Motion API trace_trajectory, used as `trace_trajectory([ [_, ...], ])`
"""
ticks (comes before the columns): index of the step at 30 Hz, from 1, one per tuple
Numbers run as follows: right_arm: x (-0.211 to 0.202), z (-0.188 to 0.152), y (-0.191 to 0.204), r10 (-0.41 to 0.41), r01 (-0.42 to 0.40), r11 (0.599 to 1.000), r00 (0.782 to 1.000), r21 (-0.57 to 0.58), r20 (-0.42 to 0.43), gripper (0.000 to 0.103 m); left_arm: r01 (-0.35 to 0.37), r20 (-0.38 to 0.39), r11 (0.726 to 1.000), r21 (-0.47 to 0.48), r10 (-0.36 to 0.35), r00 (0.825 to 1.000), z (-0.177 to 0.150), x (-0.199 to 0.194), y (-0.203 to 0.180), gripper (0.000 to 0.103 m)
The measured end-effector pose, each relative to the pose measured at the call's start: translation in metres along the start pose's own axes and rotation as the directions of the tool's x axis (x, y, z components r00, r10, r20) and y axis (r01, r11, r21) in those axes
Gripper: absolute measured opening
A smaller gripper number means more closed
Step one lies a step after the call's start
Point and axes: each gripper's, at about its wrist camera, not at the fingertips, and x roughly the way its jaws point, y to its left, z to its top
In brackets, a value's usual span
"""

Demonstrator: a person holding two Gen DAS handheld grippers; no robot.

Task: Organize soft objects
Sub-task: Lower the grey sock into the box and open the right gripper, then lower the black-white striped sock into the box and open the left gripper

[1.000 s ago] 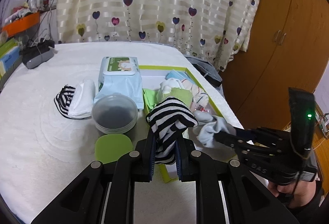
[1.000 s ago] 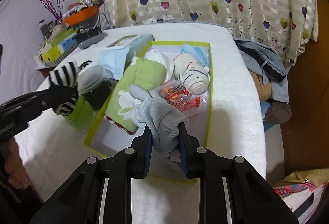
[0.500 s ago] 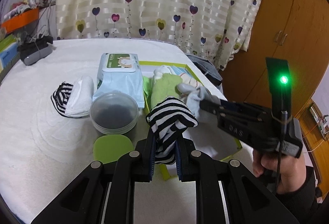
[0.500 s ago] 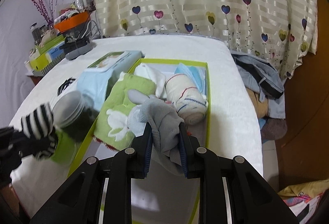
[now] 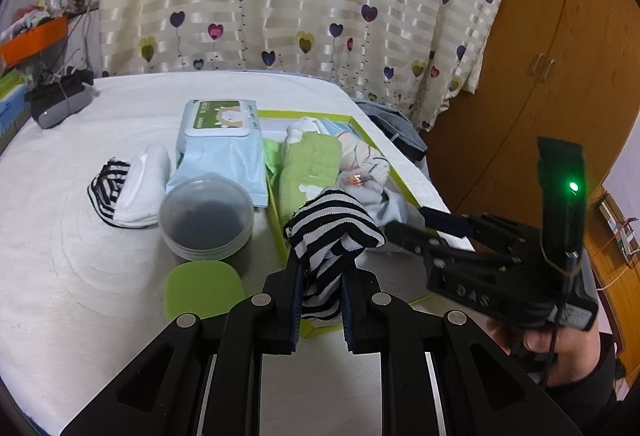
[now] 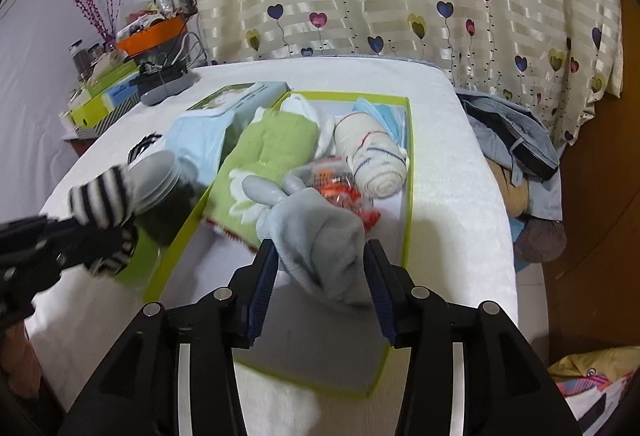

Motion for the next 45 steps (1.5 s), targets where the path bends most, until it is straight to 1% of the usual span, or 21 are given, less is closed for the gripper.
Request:
trace_trajectory([
  [4,-0.006,-0.009,0.002,-0.005,0.005,1.000,1.000,-0.025,-0.001,0.046,0.008,-0.012,1.000,0.014,-0.008,1.000,0.001,0.006,-0.006,0.014],
  [10,-0.010,-0.017,-0.003,-0.009,0.009,1.000,1.000,-0.018,-0.007,0.046,0.030,-0.054,0.999,0.025,-0.028,0.998,0.000,0.021,-0.014,0.014],
  [13,-0.014,-0.018,-0.007,0.005,-0.005,1.000,1.000,-0.004,0.001,0.046,0.034,-0.073,0.999,0.034,-0.031,0.997,0.001,0.030,-0.018,0.014],
  [19,-0.013,-0.020,-0.006,0.013,-0.013,1.000,1.000,-0.024,-0.005,0.046,0.024,-0.100,0.999,0.047,-0.019,0.995,0.001,0.047,-0.026,0.017],
  [24,-0.009,-0.021,-0.005,0.025,-0.025,0.999,1.000,-0.037,-0.020,0.046,0.016,-0.113,0.999,0.049,-0.010,0.994,0.001,0.057,-0.027,0.021],
  [27,-0.003,-0.023,0.001,0.017,-0.020,0.998,0.999,-0.065,-0.052,0.046,0.022,-0.117,0.999,0.041,-0.017,0.993,0.000,0.059,-0.025,0.031],
  [28,-0.003,-0.024,0.003,0.007,-0.011,0.997,0.999,-0.075,-0.054,0.046,0.028,-0.115,0.999,0.037,-0.023,0.993,0.000,0.059,-0.024,0.035],
  [29,-0.002,-0.024,0.005,-0.009,0.003,0.996,0.998,-0.092,-0.056,0.046,0.033,-0.114,0.999,0.034,-0.029,0.993,0.000,0.059,-0.023,0.036],
  [32,-0.002,-0.026,0.008,-0.031,0.022,0.993,0.997,-0.119,-0.069,0.046,0.038,-0.111,0.999,0.033,-0.034,0.993,0.000,0.058,-0.022,0.039],
  [37,-0.006,-0.028,0.005,-0.022,0.012,0.994,0.996,-0.107,-0.090,0.046,0.054,-0.105,0.998,0.038,-0.050,0.993,-0.002,0.053,-0.026,0.040],
  [40,-0.010,-0.030,0.004,-0.025,0.016,0.995,0.995,-0.102,-0.096,0.046,0.062,-0.094,0.997,0.043,-0.058,0.994,-0.001,0.050,-0.026,0.044],
  [45,-0.023,-0.032,0.004,-0.035,0.030,0.995,0.997,-0.091,-0.064,0.046,0.069,-0.075,0.996,0.051,-0.065,0.995,0.001,0.045,-0.028,0.046],
])
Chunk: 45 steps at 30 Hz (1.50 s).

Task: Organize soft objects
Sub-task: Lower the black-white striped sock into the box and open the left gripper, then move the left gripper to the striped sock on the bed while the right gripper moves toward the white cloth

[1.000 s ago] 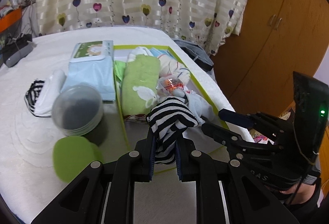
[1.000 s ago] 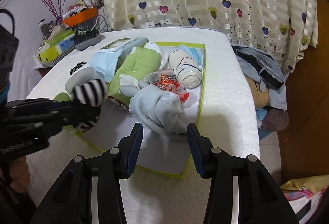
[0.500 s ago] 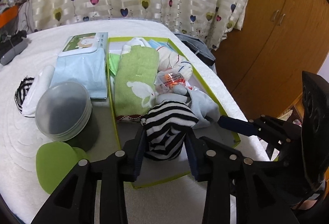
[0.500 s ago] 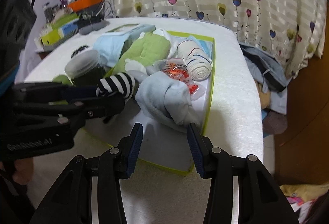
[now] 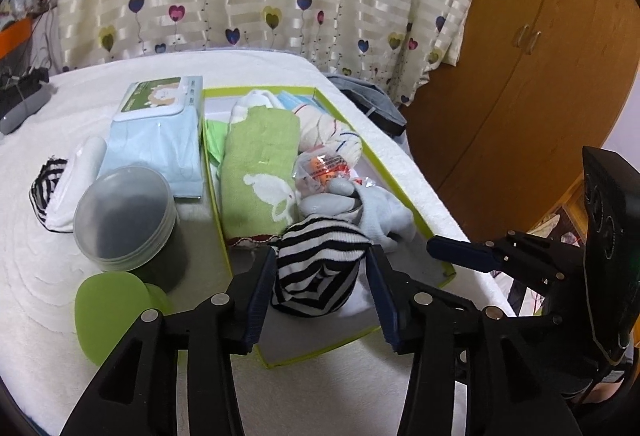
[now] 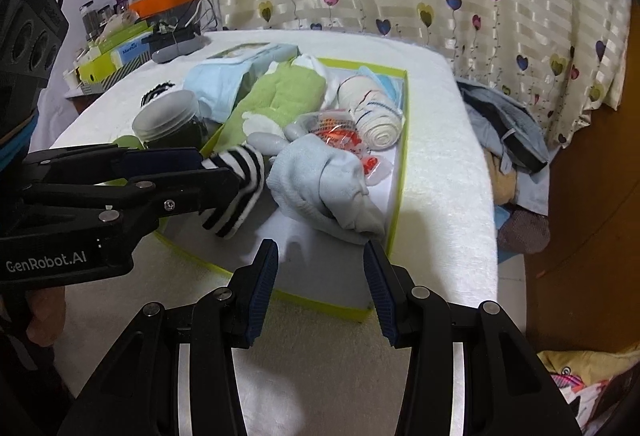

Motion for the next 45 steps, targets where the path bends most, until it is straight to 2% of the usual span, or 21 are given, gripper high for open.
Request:
trace_trajectory([
  [9,-0.018,0.007,0.000,-0.010,0.009,1.000,0.998,0.022,0.060,0.046,0.003,0.028,1.000,-0.002,-0.003,1.000,0.001,-0.012,0.000,0.047],
  [20,-0.022,0.013,0.004,0.007,-0.011,0.999,0.996,0.049,0.090,0.046,0.017,0.074,0.999,-0.029,-0.015,0.997,-0.001,-0.031,0.012,0.047],
  [29,-0.008,0.022,0.028,0.060,-0.061,0.998,0.993,0.008,0.100,0.043,-0.030,0.127,0.997,-0.070,0.038,0.991,0.001,-0.057,0.035,0.047],
  [33,0.011,0.022,0.034,-0.026,0.028,0.999,0.998,-0.024,0.060,0.043,-0.048,0.134,0.995,-0.090,0.060,0.989,-0.001,-0.063,0.045,0.047],
  [36,0.015,0.020,0.030,-0.043,0.044,0.999,0.998,-0.009,0.042,0.043,-0.059,0.136,0.993,-0.105,0.073,0.988,-0.002,-0.067,0.052,0.047],
  [45,-0.027,0.021,0.033,-0.040,0.036,0.999,0.990,0.032,0.134,0.043,-0.066,0.163,0.987,-0.146,0.090,0.982,-0.010,-0.084,0.072,0.047],
])
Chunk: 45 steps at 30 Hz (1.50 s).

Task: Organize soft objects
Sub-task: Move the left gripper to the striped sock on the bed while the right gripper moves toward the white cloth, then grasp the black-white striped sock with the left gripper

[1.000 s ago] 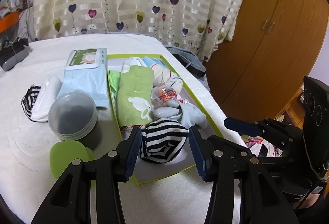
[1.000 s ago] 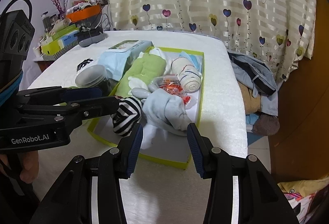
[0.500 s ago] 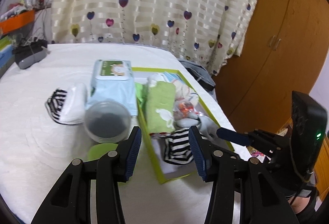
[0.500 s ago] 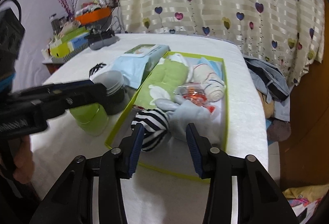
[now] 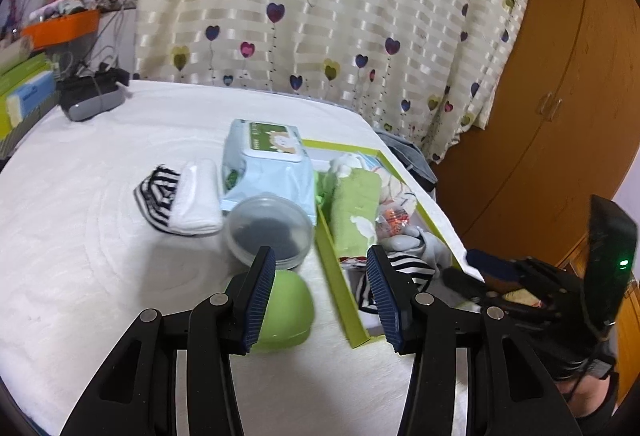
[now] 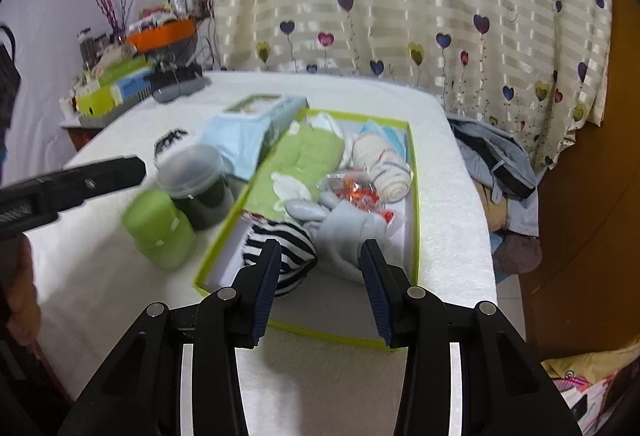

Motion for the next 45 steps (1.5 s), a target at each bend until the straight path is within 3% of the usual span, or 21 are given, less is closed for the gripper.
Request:
trace_trajectory([
  [12,-0.014,0.016,0.046,0.101,-0.097,0.993,0.993,-0.069,0.054,0.043,-0.074,0.028,0.993,-0.088,0.077,0.997,-0.002,-0.027,0.053,0.047],
  [21,-0.007,0.029,0.065,0.145,-0.138,0.985,0.988,-0.105,0.061,0.043,-0.126,0.025,0.983,-0.130,0.131,0.991,0.008,-0.021,0.089,0.047],
  [30,0.009,0.039,0.068,0.166,-0.159,0.981,0.985,-0.107,0.053,0.043,-0.164,-0.015,0.975,-0.152,0.163,0.986,0.028,0.013,0.114,0.047],
  [37,0.025,0.045,0.066,0.189,-0.184,0.977,0.981,-0.104,0.040,0.043,-0.230,-0.053,0.957,-0.174,0.224,0.973,0.043,0.048,0.136,0.047],
  [45,0.041,0.053,0.065,0.212,-0.209,0.974,0.977,-0.092,0.029,0.043,-0.215,-0.124,0.957,-0.196,0.194,0.973,0.053,0.088,0.152,0.047],
])
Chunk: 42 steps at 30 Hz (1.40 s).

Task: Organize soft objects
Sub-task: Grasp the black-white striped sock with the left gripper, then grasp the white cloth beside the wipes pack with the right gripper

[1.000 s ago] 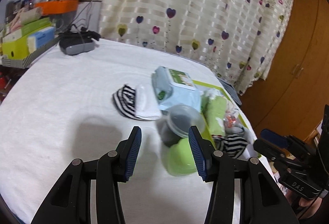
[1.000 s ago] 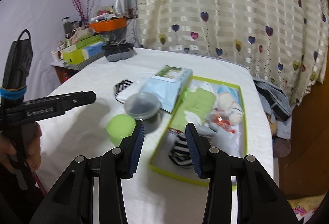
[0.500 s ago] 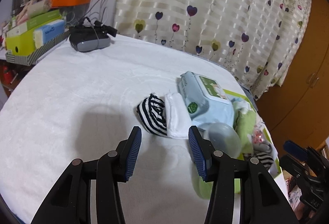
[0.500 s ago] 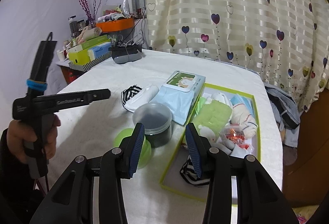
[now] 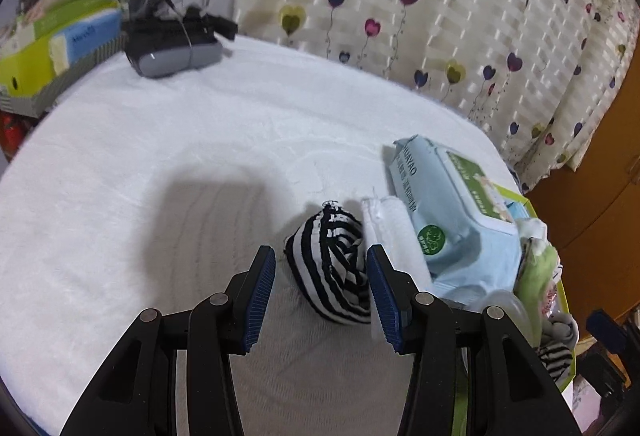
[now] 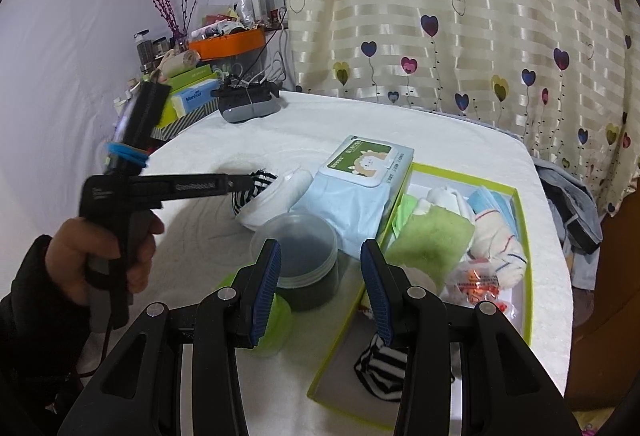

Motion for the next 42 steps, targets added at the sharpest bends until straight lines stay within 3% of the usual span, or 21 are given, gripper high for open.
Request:
trace_trajectory([
  [3,0.001,0.002,-0.002,0.003,-0.003,1.000,1.000,0.007,0.005,0.043,0.005,-0.033,1.000,-0.014,-0.005,0.999,0.001,0.013,0.002,0.038],
  [5,0.002,0.002,-0.002,0.004,-0.004,1.000,1.000,0.009,0.006,0.043,0.012,-0.054,1.000,-0.016,-0.013,0.998,0.001,0.020,0.002,0.013],
  [7,0.003,0.002,-0.003,0.004,-0.004,1.000,1.000,0.011,0.002,0.043,0.013,-0.062,1.000,-0.010,-0.014,0.998,0.000,0.022,0.001,0.004],
  [19,-0.001,0.003,-0.001,0.016,-0.016,1.000,1.000,0.012,0.010,0.043,-0.035,0.058,0.999,0.003,0.035,0.998,-0.008,-0.029,0.007,0.003],
  [33,0.001,0.014,0.025,0.051,-0.050,0.998,0.999,-0.038,0.018,0.043,-0.101,0.121,0.995,-0.022,0.103,0.987,-0.021,-0.072,0.042,0.003],
  [38,0.018,0.035,0.043,0.068,-0.068,0.994,0.998,-0.083,-0.005,0.043,-0.106,0.146,0.994,-0.038,0.110,0.983,-0.024,-0.087,0.055,0.003],
  [42,0.054,0.056,0.061,0.079,-0.088,0.990,0.993,-0.107,-0.082,0.043,-0.110,0.161,0.993,-0.042,0.115,0.980,-0.027,-0.096,0.063,0.003],
])
